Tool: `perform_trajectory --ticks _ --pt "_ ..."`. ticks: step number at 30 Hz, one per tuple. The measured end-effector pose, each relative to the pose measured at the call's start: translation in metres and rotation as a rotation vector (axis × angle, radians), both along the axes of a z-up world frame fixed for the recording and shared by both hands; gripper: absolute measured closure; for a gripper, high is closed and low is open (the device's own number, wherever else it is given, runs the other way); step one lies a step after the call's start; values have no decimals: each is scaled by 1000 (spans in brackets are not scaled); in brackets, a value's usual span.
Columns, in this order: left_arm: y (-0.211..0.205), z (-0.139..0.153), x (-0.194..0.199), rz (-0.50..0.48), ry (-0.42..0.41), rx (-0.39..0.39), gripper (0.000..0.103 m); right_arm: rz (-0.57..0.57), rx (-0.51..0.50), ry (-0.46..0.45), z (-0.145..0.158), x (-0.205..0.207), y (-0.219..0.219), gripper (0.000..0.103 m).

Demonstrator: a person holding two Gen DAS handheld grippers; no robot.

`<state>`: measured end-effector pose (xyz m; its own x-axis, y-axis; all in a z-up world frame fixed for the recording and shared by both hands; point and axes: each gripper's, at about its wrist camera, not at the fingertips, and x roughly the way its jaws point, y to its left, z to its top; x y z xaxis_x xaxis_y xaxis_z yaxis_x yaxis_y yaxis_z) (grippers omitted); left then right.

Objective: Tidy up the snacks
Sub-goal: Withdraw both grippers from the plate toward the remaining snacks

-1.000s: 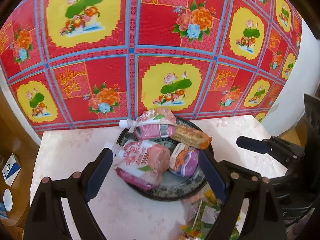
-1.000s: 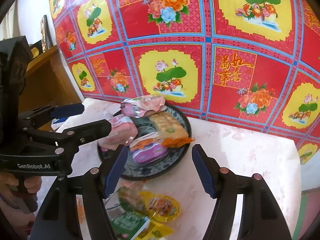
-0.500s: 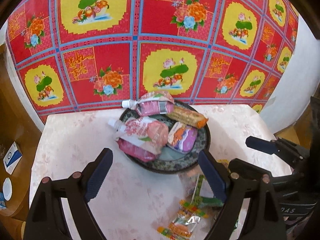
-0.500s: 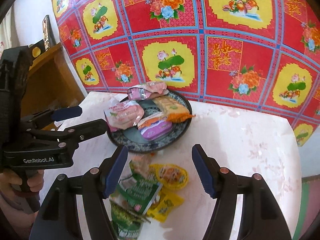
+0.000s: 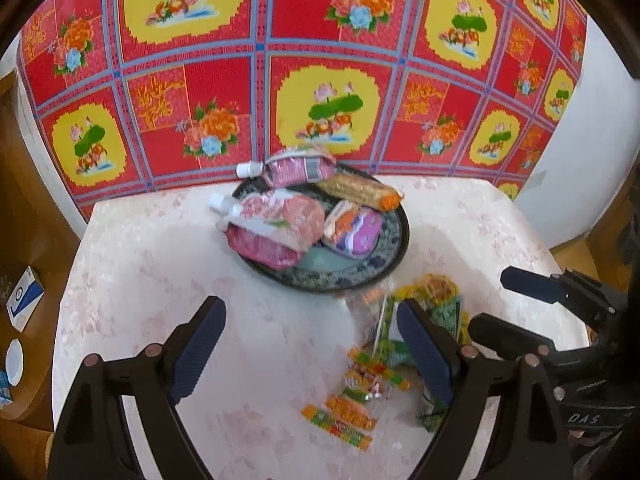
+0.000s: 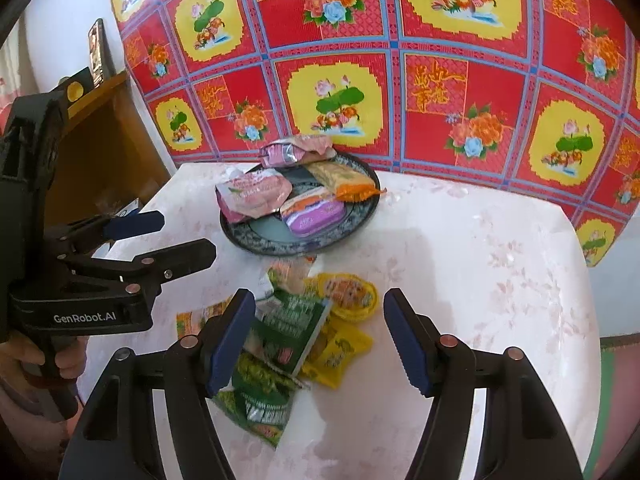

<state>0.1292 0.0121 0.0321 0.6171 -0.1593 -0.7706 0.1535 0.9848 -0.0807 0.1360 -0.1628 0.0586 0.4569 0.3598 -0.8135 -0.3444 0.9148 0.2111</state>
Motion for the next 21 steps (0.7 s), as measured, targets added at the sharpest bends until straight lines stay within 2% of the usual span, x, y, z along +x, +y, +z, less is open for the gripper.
perform_trajectory --ticks 16,21 --pt "-2 -19 -28 -16 64 19 12 -13 -10 47 -11 -37 -6 35" --pt "2 -23 -36 -11 71 -7 12 -17 -7 66 -14 -43 -7 35"
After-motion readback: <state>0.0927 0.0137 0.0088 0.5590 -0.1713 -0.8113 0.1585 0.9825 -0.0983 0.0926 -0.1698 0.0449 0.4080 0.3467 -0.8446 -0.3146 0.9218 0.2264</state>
